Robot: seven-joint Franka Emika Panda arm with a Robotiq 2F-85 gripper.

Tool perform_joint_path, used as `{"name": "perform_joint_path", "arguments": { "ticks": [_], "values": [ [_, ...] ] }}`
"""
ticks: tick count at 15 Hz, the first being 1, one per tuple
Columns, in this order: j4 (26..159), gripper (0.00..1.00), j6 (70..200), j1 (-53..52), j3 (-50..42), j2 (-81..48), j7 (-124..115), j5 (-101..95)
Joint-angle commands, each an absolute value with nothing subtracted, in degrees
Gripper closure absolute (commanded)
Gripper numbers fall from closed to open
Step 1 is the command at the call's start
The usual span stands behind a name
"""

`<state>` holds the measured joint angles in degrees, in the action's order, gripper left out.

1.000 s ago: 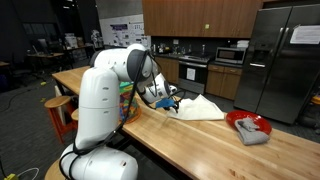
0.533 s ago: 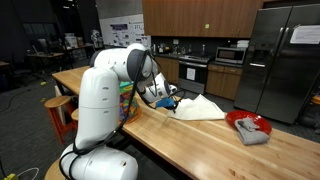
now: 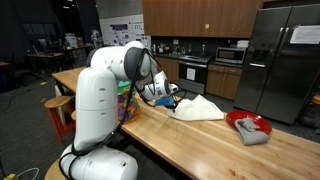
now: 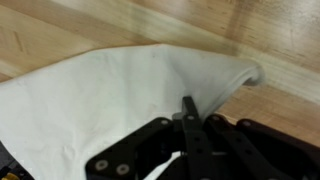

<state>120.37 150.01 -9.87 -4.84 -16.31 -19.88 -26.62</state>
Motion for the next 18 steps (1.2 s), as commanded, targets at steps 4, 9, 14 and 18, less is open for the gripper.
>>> {"name": "perform_joint_path", "arguments": {
  "ticks": [4,9,14,18],
  "values": [
    [129.57,0.99,151.95,-7.45,-4.18,-8.21,-19.40,-20.93],
    [135.98,0.99,157.25,-4.68,-3.21,-0.84,-14.93,-15.99],
    [142.24,0.99,161.60,-2.86,-1.67,6.53,2.63,-0.48],
    [145.19,0.99,158.21,-6.92,-3.78,11.42,18.90,14.14]
  ]
}}
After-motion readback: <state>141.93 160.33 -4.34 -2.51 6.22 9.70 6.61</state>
